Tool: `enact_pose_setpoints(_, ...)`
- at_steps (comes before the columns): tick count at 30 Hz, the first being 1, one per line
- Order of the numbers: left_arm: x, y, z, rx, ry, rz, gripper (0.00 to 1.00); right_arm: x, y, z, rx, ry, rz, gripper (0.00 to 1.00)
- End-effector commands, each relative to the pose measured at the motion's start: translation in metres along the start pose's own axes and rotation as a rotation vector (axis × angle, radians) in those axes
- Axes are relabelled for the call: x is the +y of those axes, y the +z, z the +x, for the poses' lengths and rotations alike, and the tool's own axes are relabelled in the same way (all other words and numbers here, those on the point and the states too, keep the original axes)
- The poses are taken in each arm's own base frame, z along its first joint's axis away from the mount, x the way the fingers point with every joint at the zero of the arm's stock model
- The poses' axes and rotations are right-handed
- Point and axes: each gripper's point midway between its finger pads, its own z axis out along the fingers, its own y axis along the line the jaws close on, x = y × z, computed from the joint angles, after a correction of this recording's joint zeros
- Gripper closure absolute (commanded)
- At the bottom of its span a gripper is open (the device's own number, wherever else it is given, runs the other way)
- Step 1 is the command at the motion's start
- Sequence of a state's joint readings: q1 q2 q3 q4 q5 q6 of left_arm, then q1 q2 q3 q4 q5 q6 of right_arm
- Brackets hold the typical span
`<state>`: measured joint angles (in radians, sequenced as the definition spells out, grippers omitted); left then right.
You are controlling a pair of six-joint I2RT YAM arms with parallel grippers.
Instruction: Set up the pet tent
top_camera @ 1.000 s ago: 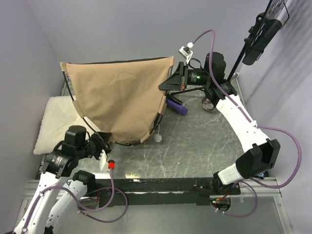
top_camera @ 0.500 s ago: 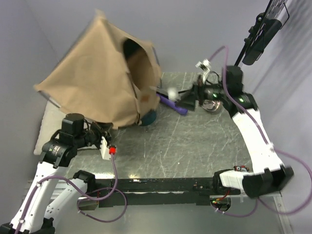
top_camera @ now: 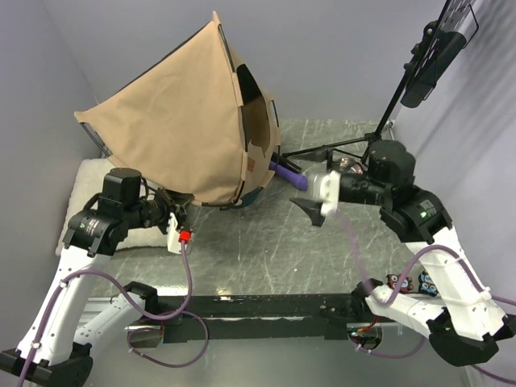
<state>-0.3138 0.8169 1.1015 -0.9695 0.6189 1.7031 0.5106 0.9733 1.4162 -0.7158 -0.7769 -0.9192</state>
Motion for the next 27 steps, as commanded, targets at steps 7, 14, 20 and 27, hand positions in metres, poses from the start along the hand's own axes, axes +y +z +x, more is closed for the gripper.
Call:
enact_pose_setpoints(7, 0.009, -0.010, -0.031, -0.132, 0.055, 0.046, 0.99, -0.030, 0.048, -0.010, -0.046, -1.050, 0.048, 0.01)
enact_pose_setpoints(14, 0.012, -0.012, -0.035, -0.154, 0.031, 0.079, 0.99, -0.025, 0.080, -0.015, -0.097, -1.256, 0.012, 0.01)
enact_pose_setpoints(20, 0.007, -0.013, -0.035, -0.153, 0.039, 0.108, 0.99, -0.011, 0.099, -0.006, -0.107, -1.371, -0.082, 0.12)
enact_pose_setpoints(27, 0.011, -0.013, -0.034, -0.155, 0.047, 0.113, 0.99, 0.001, 0.110, 0.008, -0.086, -1.428, -0.202, 0.44)
